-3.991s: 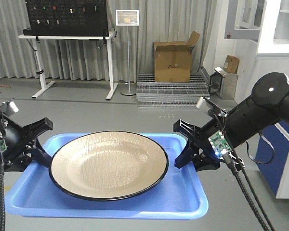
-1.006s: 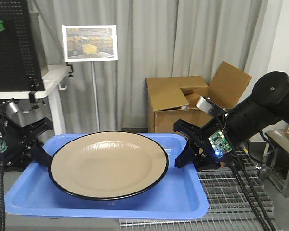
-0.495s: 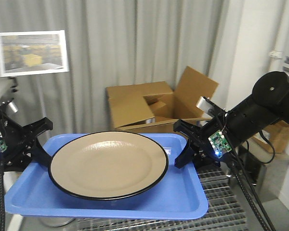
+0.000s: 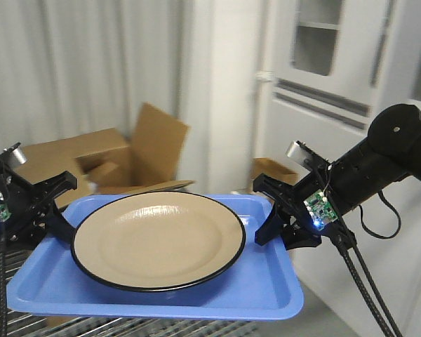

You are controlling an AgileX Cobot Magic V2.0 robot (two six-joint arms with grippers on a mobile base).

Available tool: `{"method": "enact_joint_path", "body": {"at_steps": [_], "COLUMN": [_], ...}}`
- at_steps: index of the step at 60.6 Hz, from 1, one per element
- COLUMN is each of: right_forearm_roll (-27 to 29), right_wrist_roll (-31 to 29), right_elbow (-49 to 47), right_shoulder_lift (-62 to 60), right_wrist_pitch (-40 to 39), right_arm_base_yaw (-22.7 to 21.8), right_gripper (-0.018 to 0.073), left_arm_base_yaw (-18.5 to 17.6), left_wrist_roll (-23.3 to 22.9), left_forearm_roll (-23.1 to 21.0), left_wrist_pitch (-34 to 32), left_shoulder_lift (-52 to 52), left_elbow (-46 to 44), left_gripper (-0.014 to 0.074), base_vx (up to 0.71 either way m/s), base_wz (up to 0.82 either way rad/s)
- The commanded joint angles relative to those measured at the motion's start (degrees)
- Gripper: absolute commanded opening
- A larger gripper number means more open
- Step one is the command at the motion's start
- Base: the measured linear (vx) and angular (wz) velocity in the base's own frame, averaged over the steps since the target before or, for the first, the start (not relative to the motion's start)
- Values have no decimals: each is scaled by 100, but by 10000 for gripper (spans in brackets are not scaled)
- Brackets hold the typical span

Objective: Place disk in tray to left cabinet
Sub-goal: 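Hold the tray with both grippers while driving to the open cabinet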

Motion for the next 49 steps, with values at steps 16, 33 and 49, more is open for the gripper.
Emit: {"method": "enact_joint_path", "body": {"at_steps": [16, 33, 49], "right_forearm_roll": [1265, 1262, 1262], "right_wrist_roll": [-43, -43, -43], "right_elbow": [-203, -203, -203], "right_shoulder_lift": [-369, -369, -369], "right_wrist_pitch": [-120, -120, -120], "right_arm_base_yaw": [181, 181, 181], "right_gripper": [-1, -1, -1], "left_arm_base_yaw": [-184, -184, -184], "left_wrist_roll": [-140, -140, -140], "left_forearm_roll": [-1329, -1323, -1323], "left_wrist_pitch": [71, 66, 71], "left_shoulder_lift": [-338, -338, -338], "left_elbow": [-220, -220, -220], "left_gripper": [0, 0, 0], "base_vx": [19, 18, 16], "base_wz": [-74, -68, -61]}}
